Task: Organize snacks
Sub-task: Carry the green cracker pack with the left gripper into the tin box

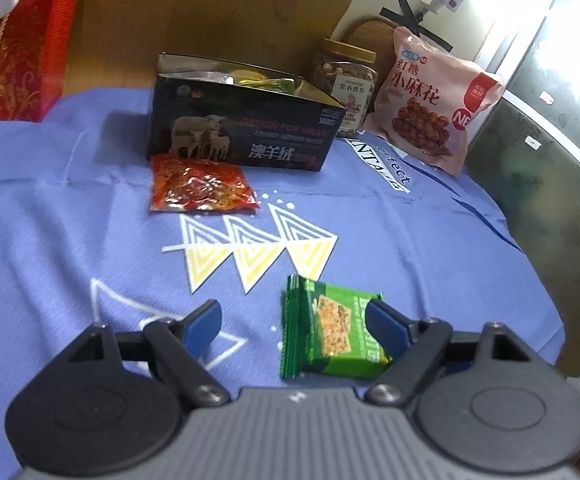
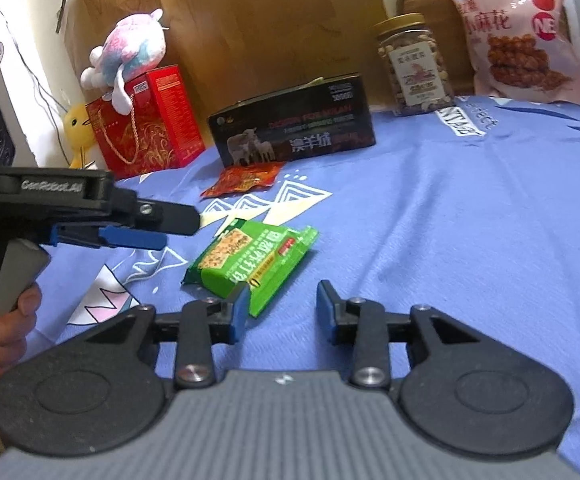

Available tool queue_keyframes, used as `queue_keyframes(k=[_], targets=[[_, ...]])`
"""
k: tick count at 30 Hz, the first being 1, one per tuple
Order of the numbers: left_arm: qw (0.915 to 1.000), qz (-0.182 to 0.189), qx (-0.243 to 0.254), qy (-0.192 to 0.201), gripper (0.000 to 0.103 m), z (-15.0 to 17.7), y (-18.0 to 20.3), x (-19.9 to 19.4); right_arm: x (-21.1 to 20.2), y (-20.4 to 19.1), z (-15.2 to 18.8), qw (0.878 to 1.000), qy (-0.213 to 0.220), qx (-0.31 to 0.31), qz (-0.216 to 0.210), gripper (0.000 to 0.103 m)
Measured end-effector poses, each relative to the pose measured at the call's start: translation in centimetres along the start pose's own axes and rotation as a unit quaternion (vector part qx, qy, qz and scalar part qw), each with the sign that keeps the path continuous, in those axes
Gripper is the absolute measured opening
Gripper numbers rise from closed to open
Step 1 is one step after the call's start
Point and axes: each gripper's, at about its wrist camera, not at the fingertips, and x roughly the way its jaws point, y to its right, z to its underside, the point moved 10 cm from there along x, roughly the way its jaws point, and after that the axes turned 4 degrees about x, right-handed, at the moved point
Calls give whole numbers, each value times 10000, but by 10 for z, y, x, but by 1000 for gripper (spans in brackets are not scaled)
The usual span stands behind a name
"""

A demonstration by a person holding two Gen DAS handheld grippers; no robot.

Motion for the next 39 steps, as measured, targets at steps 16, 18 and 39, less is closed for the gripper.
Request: queue_keyframes(k=[16,18,39], targets=[[9964,192,748,-361,58,18,43,26,11,-19,4,9979,-39,-644,90,49],[9970,237,651,-351,58,16,42,23,10,-19,3,9980,-20,-629,82,45],[9935,-48,824,779,58,-141,32,6,56,-16,-141,9945,764,-584,-426,40]])
